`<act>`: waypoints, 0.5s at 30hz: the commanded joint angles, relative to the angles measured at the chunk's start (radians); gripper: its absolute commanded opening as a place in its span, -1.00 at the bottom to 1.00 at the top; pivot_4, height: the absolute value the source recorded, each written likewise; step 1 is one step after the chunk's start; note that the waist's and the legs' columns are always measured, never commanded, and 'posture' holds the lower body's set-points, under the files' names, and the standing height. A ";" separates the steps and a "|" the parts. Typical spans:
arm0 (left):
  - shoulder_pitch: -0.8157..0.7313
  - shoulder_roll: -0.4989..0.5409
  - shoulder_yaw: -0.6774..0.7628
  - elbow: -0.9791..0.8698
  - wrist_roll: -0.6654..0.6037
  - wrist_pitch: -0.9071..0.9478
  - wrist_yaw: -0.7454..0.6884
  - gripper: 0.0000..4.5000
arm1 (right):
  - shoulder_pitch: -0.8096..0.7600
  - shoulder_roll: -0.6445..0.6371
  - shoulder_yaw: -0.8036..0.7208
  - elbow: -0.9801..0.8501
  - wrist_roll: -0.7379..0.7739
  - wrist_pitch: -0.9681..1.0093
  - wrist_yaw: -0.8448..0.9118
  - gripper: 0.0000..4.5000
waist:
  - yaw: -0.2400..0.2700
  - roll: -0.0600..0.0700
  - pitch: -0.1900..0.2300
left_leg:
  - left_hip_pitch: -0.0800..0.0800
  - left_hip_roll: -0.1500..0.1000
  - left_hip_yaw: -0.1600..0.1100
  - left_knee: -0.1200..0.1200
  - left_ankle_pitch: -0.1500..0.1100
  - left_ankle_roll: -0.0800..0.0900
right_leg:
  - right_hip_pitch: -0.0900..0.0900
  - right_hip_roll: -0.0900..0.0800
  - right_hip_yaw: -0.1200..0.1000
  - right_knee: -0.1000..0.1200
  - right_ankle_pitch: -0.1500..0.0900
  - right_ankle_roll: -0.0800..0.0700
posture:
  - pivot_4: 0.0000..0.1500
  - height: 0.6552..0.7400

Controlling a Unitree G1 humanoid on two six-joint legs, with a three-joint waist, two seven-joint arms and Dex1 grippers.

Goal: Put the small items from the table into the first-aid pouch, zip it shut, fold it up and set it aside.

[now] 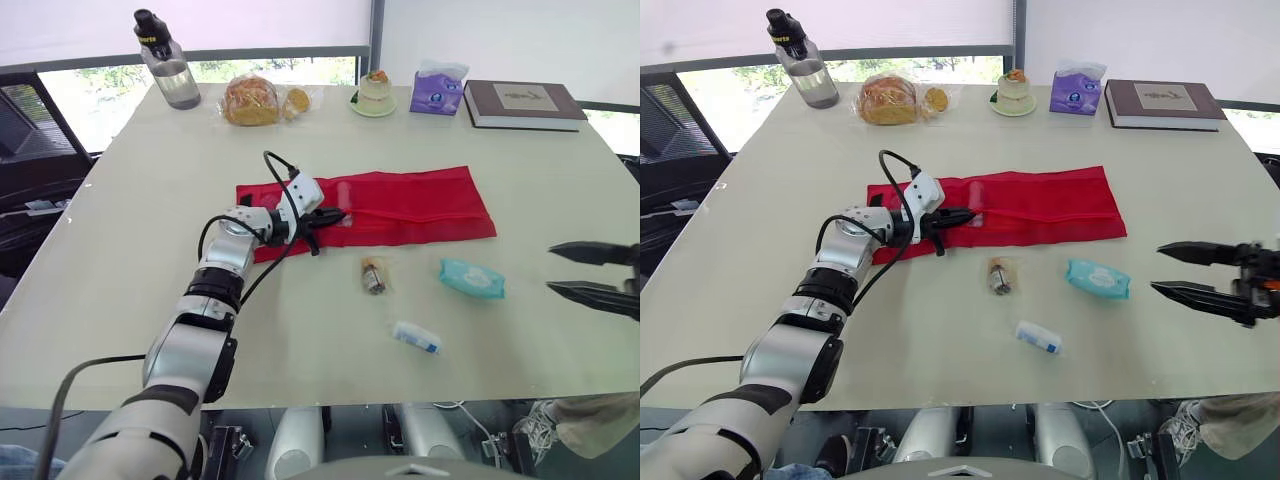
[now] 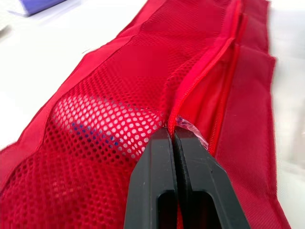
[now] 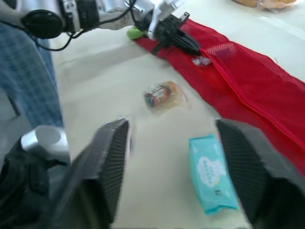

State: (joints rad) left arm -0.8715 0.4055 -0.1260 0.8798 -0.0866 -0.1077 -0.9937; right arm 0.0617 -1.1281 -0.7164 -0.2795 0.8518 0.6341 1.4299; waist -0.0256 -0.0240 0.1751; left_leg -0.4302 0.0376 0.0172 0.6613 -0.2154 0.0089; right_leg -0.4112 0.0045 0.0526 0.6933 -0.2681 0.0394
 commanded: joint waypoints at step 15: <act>-0.062 0.003 0.026 0.117 0.032 -0.088 -0.014 -1.00 | 0.061 -0.074 -0.120 -0.014 -0.046 0.044 0.155 0.95 | 0.010 -0.001 0.000 | -0.001 0.000 0.000 -0.001 0.000 0.000 | 0.000 -0.001 0.000 -0.002 0.000 0.000 | 1.00 1.00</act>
State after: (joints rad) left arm -0.9261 0.4024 -0.1192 1.0025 -0.0594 -0.1835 -1.0071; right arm 0.0757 -1.2369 -0.8477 -0.2235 0.8294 0.6939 1.5809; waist -0.0158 -0.0251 0.1750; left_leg -0.4312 0.0373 0.0170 0.6596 -0.2155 0.0088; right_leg -0.4114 0.0035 0.0519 0.6912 -0.2682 0.0396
